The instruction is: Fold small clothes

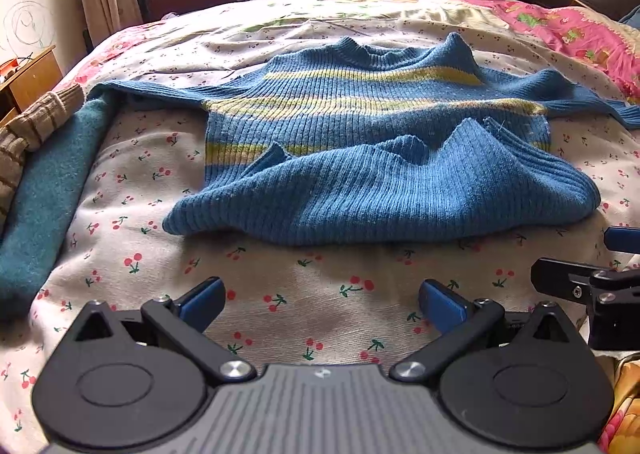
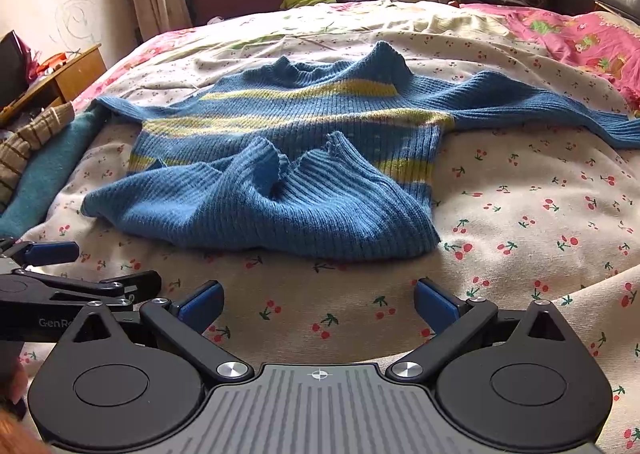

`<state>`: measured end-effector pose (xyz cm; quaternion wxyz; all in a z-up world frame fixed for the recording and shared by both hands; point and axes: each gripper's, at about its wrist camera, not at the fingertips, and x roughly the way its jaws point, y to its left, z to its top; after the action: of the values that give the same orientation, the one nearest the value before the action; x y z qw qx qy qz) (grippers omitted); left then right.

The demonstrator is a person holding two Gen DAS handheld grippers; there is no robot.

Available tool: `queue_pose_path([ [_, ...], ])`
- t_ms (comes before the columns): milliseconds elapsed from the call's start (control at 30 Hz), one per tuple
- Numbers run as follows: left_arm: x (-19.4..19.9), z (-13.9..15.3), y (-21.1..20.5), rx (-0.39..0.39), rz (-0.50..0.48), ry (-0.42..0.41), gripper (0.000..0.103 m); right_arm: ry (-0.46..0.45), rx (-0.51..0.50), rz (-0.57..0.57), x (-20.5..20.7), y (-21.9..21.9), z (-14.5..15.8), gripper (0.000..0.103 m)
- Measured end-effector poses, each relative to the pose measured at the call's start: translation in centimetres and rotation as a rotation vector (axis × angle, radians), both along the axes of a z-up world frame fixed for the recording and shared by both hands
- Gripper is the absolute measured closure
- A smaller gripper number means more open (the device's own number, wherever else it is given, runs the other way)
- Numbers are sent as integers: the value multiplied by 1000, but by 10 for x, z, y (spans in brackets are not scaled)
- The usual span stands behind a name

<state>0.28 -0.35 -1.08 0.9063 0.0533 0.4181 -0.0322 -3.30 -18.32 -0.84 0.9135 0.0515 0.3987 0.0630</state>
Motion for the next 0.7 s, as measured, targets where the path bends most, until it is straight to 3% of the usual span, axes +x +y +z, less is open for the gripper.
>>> queue_pose_path([
  [233, -1, 22, 8, -35, -24, -36, 0, -47, 45, 0, 5, -8, 20, 3],
  [400, 13, 44, 18, -29, -45, -81, 0, -62, 59, 23, 32, -16, 30, 3],
  [567, 54, 49, 30, 9, -75, -129, 0, -28, 67, 77, 77, -15, 24, 5],
  [633, 79, 41, 36, 16, -83, -111, 0, -9, 78, 103, 96, -14, 19, 5],
  [700, 103, 30, 47, -38, -103, -55, 0, 43, 136, 127, 117, -17, 11, 5],
])
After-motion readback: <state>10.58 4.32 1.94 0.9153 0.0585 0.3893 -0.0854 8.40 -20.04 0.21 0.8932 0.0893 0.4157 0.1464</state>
